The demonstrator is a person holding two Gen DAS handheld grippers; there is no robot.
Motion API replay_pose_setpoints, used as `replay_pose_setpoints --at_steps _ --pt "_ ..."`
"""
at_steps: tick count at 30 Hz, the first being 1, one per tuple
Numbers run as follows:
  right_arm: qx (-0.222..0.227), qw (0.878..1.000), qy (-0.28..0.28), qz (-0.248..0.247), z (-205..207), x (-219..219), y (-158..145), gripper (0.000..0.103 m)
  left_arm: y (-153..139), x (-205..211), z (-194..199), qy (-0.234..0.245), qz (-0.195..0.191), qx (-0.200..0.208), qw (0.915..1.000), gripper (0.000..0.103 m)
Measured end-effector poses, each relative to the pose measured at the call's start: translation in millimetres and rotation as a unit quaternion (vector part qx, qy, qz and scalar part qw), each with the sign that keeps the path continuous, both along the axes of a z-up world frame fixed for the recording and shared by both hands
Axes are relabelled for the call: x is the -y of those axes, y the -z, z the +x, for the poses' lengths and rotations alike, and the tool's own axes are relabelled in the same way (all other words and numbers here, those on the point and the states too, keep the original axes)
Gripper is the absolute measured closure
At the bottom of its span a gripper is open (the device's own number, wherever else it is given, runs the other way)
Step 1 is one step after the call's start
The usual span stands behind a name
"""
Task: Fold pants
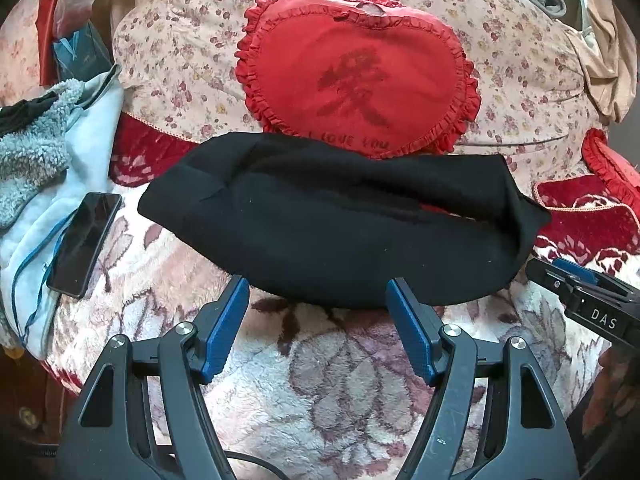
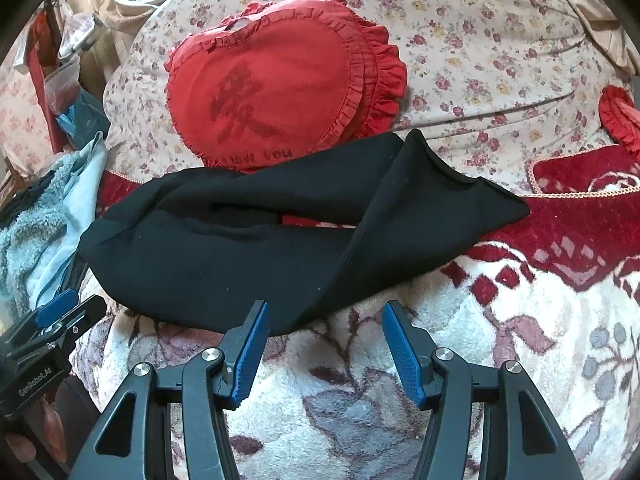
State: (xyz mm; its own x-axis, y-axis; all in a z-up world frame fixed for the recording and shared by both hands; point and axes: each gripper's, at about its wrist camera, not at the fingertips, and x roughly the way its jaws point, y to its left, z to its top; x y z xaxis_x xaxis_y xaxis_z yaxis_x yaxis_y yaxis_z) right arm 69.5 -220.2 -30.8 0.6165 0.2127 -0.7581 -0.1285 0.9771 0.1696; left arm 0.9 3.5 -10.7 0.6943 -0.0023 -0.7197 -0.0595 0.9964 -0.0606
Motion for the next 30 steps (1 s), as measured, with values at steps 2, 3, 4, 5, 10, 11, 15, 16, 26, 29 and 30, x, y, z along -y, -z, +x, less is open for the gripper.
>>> replay_pose_setpoints --at_steps 2,3,4,5,10,11,15,16,26,29,30 --pt "-0.002 1.000 -0.001 -0.002 0.5 -1.0 1.0 0.046 1.1 -0.9 1.3 -0.002 -0.006 0.001 1.0000 0.032" --pt "-0.003 1.000 -0.002 -0.002 1.0 -1.1 1.7 0.046 1.6 -1.6 1.6 -0.002 -0.015 0.005 0.9999 0.032" --pt "-0.004 1.000 -0.002 -0.002 1.4 -1.9 2.3 0.046 2.0 -2.5 2.3 -0.003 -0.019 0.006 0.9998 0.031" --pt "-0.006 1.000 -0.002 -0.003 2.0 -2.1 3.1 0.046 2.3 -3.2 2.5 -0.003 -0.022 0.006 0.9997 0.032" --pt "-0.014 1.000 -0.004 -0.004 4.6 -3.9 6.5 0.046 3.1 -5.4 4.9 -0.005 -0.032 0.002 0.9995 0.032" --pt "-0.015 1.000 -0.004 -0.005 5.1 -4.5 7.2 0.046 3.6 -6.1 5.5 -0.006 -0.032 0.001 0.9995 0.032" --pt "-0.018 1.000 -0.004 -0.006 7.5 -5.7 9.1 0.046 5.9 -9.8 7.8 -0.010 -0.032 -0.010 0.9994 0.032" --pt "-0.019 1.000 -0.004 -0.006 8.5 -6.0 9.4 0.046 6.6 -10.8 8.0 -0.012 -0.031 -0.011 0.9994 0.032" --pt "-0.030 0.999 -0.007 -0.011 21.8 -12.3 18.0 0.046 13.2 -32.8 18.1 -0.037 -0.040 -0.033 0.9980 0.032" --pt "-0.034 0.999 -0.006 -0.008 28.9 -13.5 20.6 0.046 14.1 -42.9 21.9 -0.050 -0.039 -0.032 0.9975 0.032" --pt "-0.035 0.999 -0.005 -0.009 30.8 -14.4 21.3 0.046 14.5 -46.3 23.6 -0.054 -0.039 -0.029 0.9974 0.032"
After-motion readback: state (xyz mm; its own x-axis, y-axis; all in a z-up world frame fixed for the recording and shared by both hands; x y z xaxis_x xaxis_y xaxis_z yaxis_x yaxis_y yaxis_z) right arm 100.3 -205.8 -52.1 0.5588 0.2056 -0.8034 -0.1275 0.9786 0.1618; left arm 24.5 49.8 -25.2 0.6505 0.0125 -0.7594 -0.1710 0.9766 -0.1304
